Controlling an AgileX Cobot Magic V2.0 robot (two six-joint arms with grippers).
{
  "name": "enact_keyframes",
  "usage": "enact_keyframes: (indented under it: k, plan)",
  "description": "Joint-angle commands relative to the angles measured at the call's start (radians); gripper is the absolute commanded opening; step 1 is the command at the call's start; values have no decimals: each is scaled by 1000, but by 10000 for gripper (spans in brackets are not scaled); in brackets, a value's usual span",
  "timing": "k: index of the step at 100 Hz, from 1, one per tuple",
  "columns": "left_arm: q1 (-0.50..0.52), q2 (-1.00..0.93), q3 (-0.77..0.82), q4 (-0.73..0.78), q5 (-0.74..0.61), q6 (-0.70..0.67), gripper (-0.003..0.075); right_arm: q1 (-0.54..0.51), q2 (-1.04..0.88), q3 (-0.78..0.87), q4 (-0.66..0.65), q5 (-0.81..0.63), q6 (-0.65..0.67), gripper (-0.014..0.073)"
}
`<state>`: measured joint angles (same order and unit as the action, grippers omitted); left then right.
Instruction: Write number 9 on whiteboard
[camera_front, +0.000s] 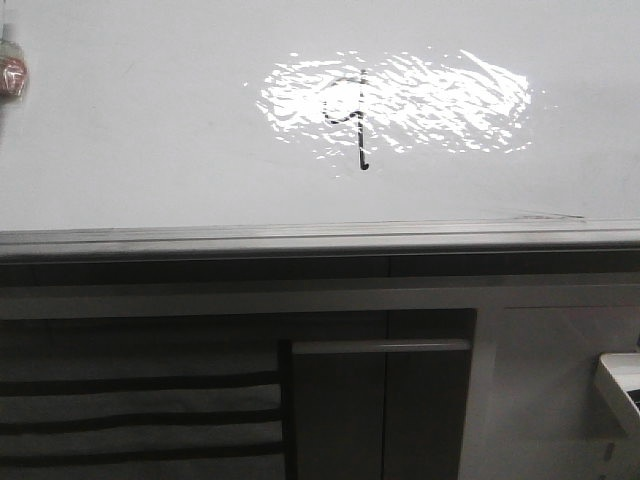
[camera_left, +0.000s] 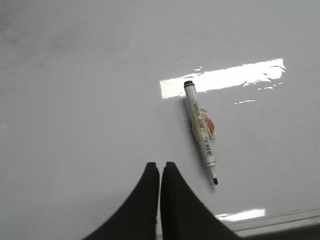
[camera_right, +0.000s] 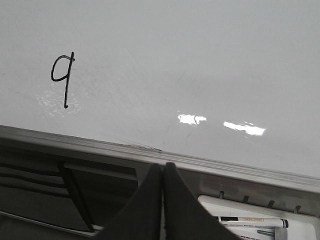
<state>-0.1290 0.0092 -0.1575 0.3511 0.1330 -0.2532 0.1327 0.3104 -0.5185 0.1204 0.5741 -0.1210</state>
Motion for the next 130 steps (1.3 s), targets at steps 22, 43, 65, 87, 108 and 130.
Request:
enact_keyframes:
  k: [22,43,65,87,108,130]
  plan:
    - [60,14,118,-127,-221,6,-20,-5,9,-24,-4,-74,-2,-72]
    - [48,-24,182,-266,-227,159,-20,-5,9,-24,-4,-74,-2,-72]
    - [48,-44,182,-358,-219,301,-20,-5,9,-24,-4,-74,-2,-72]
    - [48,-42,182,-358,-219,299,-20,-5,9,-24,-4,-74,-2,-72]
    - [48,-42,182,-358,-219,299,-20,-5,9,-24,-4,-74,-2,-72]
    - [48,-42,182,-358,-219,299,-20,-5,9,-24,-4,-74,-2,-72]
